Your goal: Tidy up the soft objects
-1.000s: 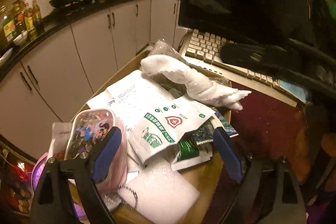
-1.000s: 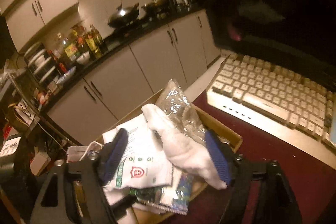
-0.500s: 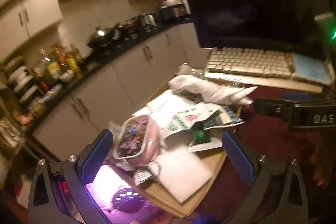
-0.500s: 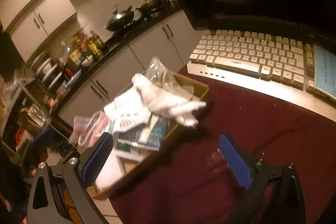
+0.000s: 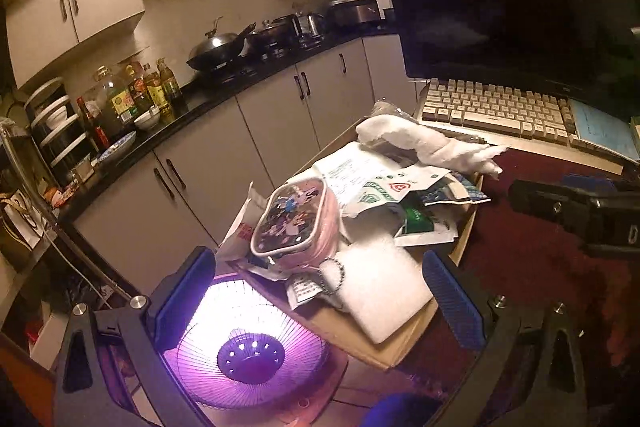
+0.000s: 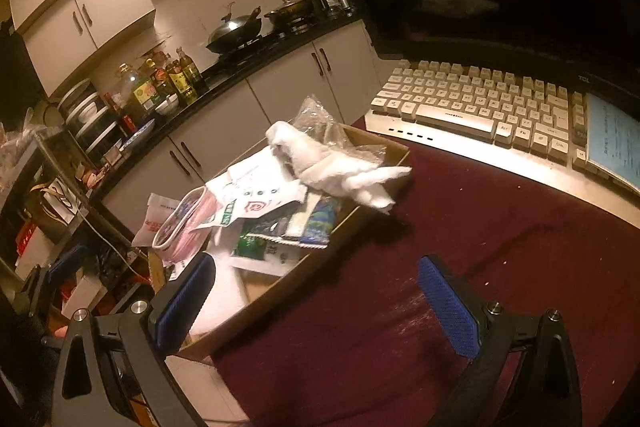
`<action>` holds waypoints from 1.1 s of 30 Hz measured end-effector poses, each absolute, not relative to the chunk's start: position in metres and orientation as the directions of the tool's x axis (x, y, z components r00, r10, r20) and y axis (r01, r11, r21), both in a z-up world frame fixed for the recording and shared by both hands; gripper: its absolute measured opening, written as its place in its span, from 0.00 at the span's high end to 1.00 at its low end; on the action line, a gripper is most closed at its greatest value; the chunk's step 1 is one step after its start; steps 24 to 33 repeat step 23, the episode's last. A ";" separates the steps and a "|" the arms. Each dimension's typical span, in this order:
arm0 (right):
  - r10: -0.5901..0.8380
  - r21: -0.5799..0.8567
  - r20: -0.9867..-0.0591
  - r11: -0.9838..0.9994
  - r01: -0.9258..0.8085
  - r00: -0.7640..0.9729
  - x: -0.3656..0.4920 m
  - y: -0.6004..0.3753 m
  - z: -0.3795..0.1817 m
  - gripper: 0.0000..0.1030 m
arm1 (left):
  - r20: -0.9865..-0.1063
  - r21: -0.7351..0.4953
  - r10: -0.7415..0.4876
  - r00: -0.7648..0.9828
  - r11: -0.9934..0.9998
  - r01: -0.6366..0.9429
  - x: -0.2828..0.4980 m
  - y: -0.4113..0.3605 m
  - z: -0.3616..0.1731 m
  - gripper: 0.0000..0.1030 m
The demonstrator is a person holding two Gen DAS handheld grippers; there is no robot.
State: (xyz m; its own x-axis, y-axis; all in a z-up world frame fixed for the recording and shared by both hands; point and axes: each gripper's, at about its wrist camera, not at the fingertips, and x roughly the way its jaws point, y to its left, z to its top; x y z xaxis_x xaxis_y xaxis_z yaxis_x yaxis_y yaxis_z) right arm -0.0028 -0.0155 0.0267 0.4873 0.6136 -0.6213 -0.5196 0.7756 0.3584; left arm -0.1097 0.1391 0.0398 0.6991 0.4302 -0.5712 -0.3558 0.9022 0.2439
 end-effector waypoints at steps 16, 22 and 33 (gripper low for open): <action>0.568 0.325 -0.645 0.809 -0.490 0.511 -0.015 -0.003 0.028 0.01 | -0.608 0.209 0.382 0.696 0.923 -0.323 -0.108 0.149 0.033 0.00; 0.559 0.320 -0.659 0.814 -0.485 0.503 -0.011 -0.005 0.023 0.01 | -0.625 0.184 0.352 0.697 0.934 -0.306 -0.103 0.148 0.027 0.00; 0.558 0.319 -0.661 0.814 -0.485 0.502 -0.010 -0.007 0.022 0.01 | -0.628 0.183 0.345 0.698 0.937 -0.299 -0.102 0.146 0.027 0.00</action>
